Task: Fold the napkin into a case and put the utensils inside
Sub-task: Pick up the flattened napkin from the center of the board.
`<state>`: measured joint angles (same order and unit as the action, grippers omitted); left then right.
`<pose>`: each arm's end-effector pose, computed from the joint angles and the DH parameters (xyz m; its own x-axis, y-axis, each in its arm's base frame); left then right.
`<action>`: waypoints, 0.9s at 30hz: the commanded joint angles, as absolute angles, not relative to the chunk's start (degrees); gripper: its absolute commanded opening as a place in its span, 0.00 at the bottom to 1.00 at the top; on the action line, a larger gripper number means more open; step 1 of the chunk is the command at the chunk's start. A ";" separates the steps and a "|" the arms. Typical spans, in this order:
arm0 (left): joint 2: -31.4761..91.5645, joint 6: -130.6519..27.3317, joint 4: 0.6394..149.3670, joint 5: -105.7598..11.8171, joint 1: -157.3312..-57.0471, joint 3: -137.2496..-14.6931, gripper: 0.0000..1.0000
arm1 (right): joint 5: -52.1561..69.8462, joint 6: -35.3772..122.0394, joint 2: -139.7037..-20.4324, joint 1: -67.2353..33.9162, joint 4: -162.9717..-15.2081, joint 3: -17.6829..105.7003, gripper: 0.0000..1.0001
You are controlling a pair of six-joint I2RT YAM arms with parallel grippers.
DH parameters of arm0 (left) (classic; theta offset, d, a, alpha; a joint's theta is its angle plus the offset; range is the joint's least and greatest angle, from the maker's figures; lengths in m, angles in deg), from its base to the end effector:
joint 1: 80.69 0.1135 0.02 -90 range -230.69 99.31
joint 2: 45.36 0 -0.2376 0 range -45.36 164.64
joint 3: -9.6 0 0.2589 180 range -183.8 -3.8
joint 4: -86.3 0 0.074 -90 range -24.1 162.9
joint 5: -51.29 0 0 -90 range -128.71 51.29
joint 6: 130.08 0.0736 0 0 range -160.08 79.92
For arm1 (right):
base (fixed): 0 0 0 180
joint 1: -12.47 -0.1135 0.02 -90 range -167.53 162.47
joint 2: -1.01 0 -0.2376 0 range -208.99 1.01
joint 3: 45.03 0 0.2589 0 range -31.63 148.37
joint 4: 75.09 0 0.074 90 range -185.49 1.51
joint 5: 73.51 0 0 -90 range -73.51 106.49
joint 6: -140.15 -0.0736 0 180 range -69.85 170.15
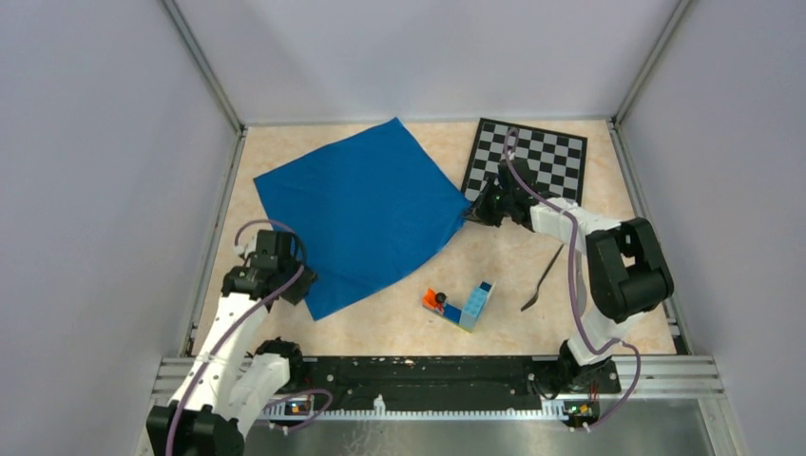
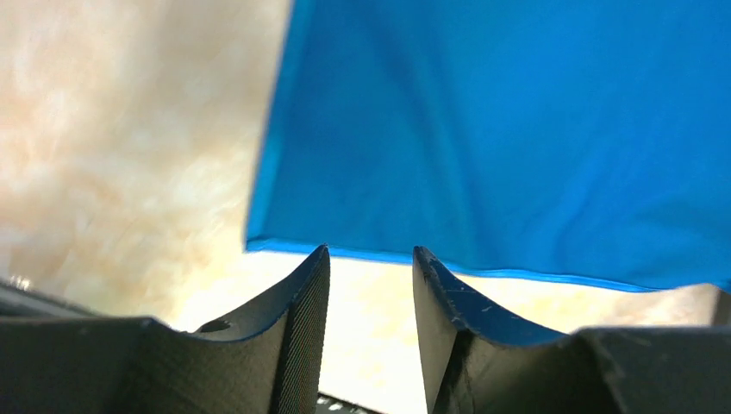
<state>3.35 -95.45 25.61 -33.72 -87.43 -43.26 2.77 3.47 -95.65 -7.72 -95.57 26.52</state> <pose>0.2020 -0.0174 0.1879 -0.5278 -0.7630 -0.3730 -0.6423 0.6460 -0.4124 0.3542 0.1488 0.1357 -0.8172 0.4525 -0.3568 0.1509 0.7656 0.6254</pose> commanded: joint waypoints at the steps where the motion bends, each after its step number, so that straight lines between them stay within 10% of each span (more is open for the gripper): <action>1: 1.18 -105.68 18.07 -36.67 -87.84 -36.78 0.45 | 0.91 2.42 -92.20 -6.73 -91.81 26.71 0.00; 27: 19.93 -114.28 18.44 -33.14 -88.53 -38.87 0.49 | 0.24 1.95 -91.42 -6.26 -91.11 25.71 0.00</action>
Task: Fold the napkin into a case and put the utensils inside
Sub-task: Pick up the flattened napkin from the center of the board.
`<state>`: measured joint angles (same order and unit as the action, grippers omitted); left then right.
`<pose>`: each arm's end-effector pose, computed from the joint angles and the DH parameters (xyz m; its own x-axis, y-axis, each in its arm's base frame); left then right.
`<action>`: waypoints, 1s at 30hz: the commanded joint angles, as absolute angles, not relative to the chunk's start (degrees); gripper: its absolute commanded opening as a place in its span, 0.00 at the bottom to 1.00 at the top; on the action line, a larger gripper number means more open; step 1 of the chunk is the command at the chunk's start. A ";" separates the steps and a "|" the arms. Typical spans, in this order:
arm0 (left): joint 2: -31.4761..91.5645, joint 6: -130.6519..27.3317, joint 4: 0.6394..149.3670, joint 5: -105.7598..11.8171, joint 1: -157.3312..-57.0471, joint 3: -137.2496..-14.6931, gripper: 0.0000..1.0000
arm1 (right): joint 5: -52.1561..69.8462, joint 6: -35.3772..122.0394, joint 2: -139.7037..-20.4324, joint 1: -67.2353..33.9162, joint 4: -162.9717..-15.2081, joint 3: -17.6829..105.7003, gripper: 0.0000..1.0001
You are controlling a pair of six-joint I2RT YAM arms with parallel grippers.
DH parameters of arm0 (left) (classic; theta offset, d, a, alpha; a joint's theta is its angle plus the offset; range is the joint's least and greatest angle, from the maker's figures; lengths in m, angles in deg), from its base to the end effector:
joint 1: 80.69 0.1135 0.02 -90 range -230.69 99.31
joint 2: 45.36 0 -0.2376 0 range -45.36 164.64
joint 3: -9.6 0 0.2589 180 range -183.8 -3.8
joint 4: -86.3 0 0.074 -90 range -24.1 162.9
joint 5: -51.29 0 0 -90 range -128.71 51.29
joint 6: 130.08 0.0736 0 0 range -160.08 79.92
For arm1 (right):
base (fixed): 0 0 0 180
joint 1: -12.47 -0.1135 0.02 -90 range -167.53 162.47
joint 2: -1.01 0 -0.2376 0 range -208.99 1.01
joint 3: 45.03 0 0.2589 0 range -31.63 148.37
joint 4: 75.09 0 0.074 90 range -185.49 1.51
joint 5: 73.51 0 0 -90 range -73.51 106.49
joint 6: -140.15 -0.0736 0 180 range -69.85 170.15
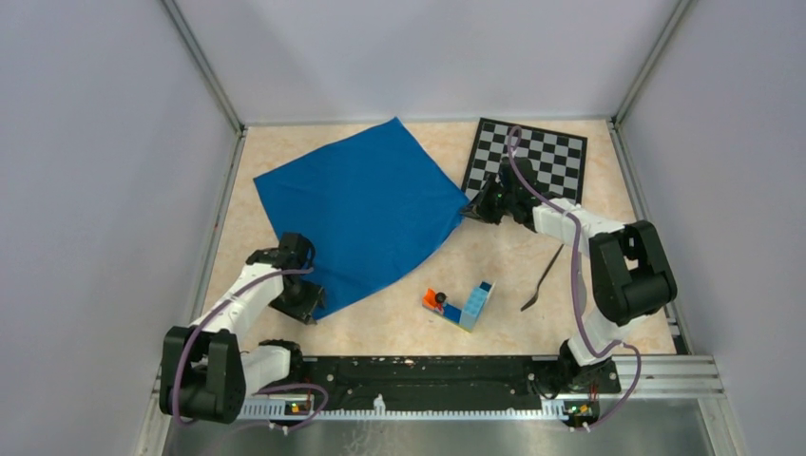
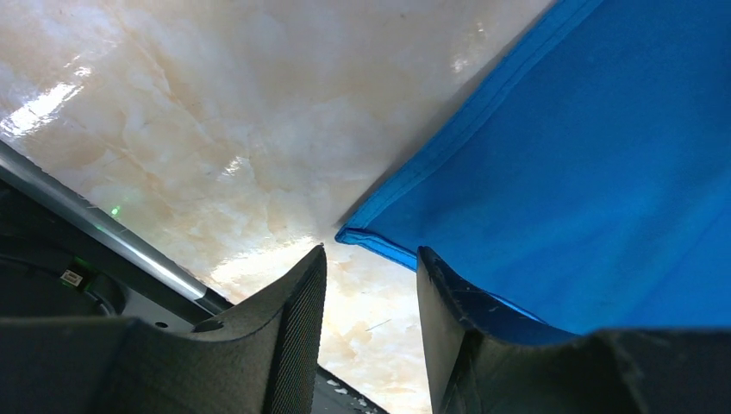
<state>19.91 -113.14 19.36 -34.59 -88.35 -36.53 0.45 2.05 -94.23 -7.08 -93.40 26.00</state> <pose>0.1744 -0.0181 0.0974 -0.4106 -0.9075 -0.0885 -0.9085 0.4154 -0.0445 0.3555 0.1478 0.1461 -0.8075 0.4723 -0.3532 0.1311 0.7277 0.6733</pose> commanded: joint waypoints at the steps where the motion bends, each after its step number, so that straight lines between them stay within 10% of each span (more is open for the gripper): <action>1: 19.96 -114.22 18.41 -33.19 -88.57 -38.93 0.50 | 0.30 1.97 -91.37 -6.26 -91.13 25.62 0.00; 22: 27.71 -117.24 21.08 -32.03 -88.51 -36.57 0.53 | 0.47 1.91 -91.70 -6.26 -91.15 25.62 0.00; 30: 28.37 -117.05 22.78 -30.36 -88.51 -36.42 0.35 | 0.58 2.04 -91.88 -6.25 -91.15 25.43 0.00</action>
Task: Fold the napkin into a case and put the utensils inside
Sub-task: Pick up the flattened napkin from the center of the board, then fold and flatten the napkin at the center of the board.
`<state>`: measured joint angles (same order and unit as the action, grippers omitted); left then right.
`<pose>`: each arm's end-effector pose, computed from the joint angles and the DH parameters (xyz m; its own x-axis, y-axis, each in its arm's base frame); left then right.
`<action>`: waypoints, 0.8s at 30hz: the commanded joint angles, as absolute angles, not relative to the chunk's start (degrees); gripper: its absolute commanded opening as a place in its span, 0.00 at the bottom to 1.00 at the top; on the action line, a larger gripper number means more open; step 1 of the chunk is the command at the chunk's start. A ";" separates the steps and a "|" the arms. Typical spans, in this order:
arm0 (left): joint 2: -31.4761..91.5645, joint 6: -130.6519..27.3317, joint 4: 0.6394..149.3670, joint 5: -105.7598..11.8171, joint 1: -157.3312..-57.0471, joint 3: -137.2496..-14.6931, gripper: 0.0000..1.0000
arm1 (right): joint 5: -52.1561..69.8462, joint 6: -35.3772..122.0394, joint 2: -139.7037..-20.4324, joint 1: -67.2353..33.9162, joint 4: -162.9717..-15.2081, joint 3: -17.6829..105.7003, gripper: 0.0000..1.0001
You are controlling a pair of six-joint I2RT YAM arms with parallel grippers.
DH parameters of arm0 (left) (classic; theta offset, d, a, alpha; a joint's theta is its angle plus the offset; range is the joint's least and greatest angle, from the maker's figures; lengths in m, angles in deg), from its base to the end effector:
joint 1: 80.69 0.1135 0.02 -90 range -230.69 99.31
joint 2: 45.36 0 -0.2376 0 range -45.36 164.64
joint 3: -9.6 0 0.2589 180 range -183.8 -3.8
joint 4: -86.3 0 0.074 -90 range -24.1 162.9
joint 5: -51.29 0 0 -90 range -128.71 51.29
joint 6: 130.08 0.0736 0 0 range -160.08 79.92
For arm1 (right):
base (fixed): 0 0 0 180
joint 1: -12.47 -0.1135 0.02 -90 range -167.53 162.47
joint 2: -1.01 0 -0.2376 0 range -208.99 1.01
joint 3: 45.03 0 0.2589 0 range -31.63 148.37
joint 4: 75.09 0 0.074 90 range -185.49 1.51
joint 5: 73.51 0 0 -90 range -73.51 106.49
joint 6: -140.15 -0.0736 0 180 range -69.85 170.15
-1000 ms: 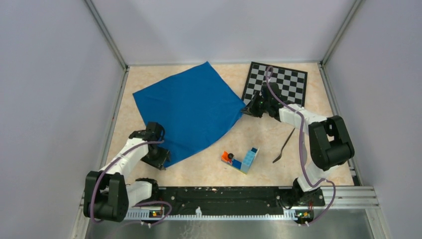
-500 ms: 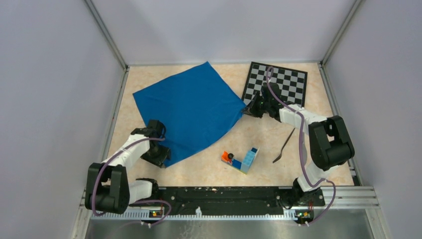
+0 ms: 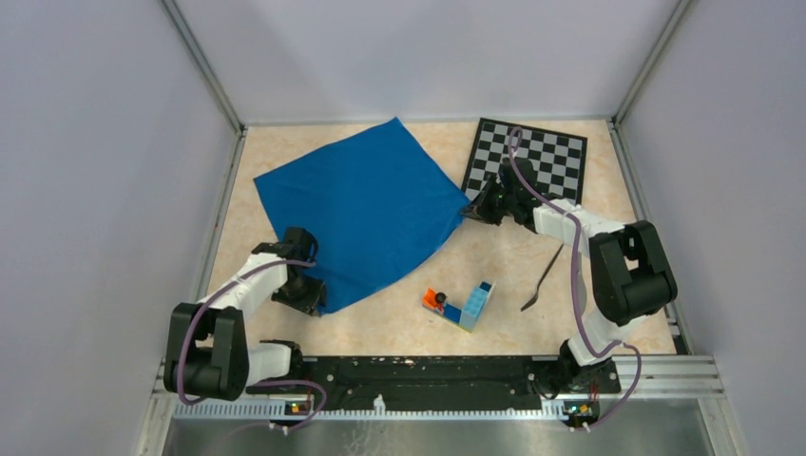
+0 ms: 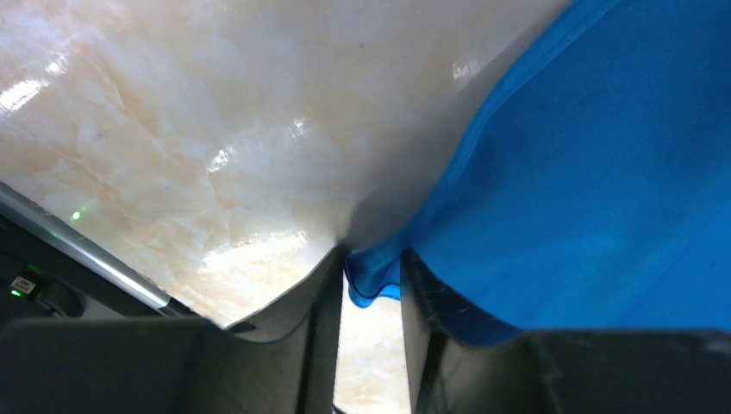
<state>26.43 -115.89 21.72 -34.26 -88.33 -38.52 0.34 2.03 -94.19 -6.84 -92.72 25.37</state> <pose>0.1865 -0.0193 0.0880 -0.3691 -0.9257 -0.0827 -0.9285 0.3711 -0.0106 0.3550 0.1461 0.1439 -0.8058 0.4754 -0.3530 0.1327 0.7259 0.6748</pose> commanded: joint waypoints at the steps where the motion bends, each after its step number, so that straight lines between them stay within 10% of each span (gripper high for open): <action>1: 27.94 -117.01 22.66 -29.83 -88.51 -36.53 0.29 | 0.53 2.04 -91.89 -6.28 -91.05 25.42 0.00; 6: 22.78 -115.83 23.22 -27.15 -88.51 -36.93 0.00 | -1.30 3.27 -91.64 -6.33 -90.11 25.48 0.00; 24: -8.26 -80.02 35.13 -26.79 -88.43 -80.63 0.00 | -11.93 12.64 -67.40 -13.01 -97.45 39.65 0.00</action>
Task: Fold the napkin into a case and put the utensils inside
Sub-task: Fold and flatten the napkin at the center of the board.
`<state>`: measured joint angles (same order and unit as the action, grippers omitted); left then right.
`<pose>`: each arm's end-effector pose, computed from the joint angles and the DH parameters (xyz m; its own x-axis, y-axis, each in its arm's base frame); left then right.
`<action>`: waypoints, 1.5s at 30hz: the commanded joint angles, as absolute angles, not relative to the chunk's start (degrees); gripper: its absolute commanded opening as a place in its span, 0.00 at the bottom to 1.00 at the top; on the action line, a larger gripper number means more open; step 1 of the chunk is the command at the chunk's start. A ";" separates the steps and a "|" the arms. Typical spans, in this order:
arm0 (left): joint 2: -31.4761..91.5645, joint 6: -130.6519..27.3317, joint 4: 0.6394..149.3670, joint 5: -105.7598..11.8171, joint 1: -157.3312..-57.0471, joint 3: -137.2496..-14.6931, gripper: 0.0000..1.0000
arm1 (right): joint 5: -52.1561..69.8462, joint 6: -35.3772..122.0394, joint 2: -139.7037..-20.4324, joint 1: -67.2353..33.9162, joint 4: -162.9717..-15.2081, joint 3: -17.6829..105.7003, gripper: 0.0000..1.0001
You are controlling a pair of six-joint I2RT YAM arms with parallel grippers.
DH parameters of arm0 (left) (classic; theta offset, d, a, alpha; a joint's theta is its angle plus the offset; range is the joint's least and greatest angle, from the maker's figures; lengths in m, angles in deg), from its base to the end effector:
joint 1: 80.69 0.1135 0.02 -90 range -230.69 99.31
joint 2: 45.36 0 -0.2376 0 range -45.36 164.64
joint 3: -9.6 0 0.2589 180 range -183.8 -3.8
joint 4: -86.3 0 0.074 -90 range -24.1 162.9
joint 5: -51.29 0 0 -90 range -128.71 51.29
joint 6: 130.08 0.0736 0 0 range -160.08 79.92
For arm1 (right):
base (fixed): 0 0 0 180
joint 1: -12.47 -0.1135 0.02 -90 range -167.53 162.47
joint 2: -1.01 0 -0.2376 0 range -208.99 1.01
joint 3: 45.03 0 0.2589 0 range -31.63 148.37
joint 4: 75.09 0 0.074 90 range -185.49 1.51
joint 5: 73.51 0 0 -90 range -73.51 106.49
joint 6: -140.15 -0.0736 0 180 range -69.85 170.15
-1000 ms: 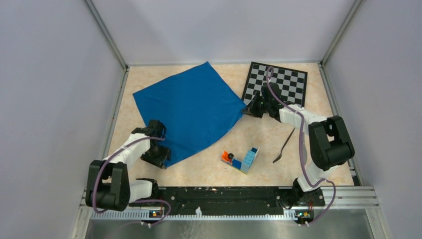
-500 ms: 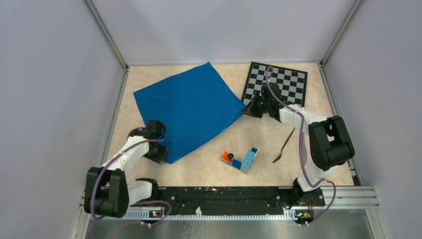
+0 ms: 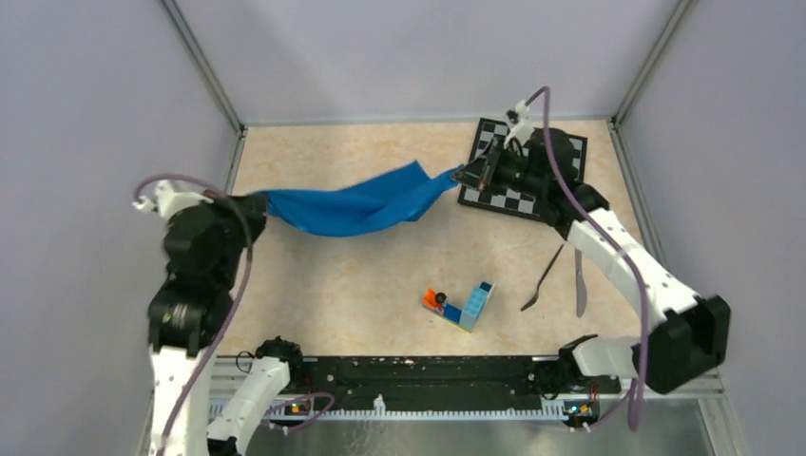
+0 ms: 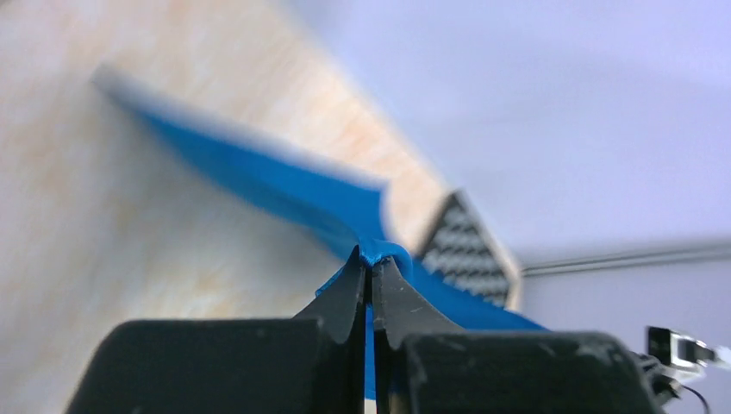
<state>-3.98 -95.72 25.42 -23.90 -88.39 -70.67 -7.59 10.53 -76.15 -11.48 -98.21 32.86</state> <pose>0.1787 -0.0052 0.3788 -0.1225 -0.7888 -0.6023 -0.3658 0.6001 -0.7114 0.3137 0.1722 0.2947 -0.7243 0.3153 -0.6131 -0.3291 0.6233 0.7093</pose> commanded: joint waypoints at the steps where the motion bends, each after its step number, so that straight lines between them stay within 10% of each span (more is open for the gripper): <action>1: -8.53 -78.02 35.68 -27.64 -88.42 -83.84 0.00 | -12.30 12.39 -65.76 -13.32 -97.46 41.26 0.00; 11: -5.49 -70.04 42.32 -27.93 -88.49 -96.89 0.00 | -5.61 11.55 -59.14 -13.41 -91.10 51.35 0.00; 23: 14.90 -66.79 62.26 -3.90 -87.15 -78.75 0.00 | -2.10 11.75 -95.67 -10.65 -85.75 67.44 0.00; 45: 48.05 -74.62 91.30 -52.12 -63.46 -63.88 0.00 | -15.49 7.11 -143.28 -8.98 -83.47 97.75 0.00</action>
